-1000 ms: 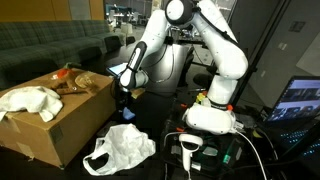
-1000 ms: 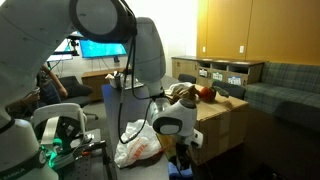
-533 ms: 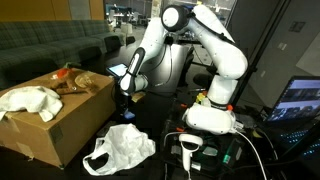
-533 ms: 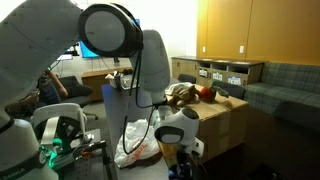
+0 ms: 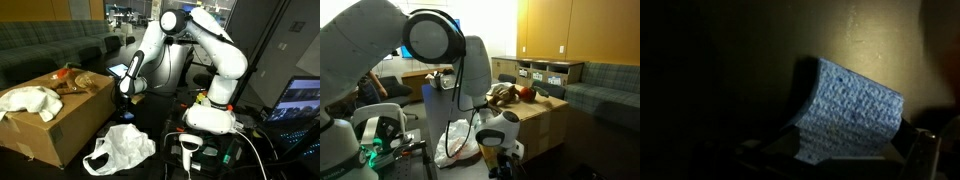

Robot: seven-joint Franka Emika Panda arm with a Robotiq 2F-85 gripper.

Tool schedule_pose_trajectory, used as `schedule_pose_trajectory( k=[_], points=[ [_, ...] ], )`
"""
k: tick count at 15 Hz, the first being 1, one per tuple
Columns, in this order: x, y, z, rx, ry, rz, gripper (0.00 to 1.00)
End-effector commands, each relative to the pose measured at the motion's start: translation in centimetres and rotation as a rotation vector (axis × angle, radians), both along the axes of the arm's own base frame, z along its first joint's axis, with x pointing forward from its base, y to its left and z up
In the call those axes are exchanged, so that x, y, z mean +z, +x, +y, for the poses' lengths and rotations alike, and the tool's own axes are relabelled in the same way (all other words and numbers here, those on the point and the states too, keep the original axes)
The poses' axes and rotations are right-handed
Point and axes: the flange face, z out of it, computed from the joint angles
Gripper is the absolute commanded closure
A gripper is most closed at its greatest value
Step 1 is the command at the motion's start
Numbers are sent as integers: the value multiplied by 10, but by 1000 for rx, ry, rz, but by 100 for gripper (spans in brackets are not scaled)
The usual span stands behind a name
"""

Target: Pick up all the objects on the table and put them on the box, then pick up all the object on the box and put them on the table

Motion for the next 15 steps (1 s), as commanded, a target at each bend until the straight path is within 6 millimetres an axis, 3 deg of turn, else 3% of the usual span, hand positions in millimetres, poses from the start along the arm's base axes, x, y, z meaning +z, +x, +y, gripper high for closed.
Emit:
schedule_pose_trajectory(
  k=[1,6,15],
  points=[
    [6,0,-3,11,-23,-20,0],
    [20,-1,2,58,-99,-30,0],
    [26,-3,11,113,-269,-12,0]
  ],
)
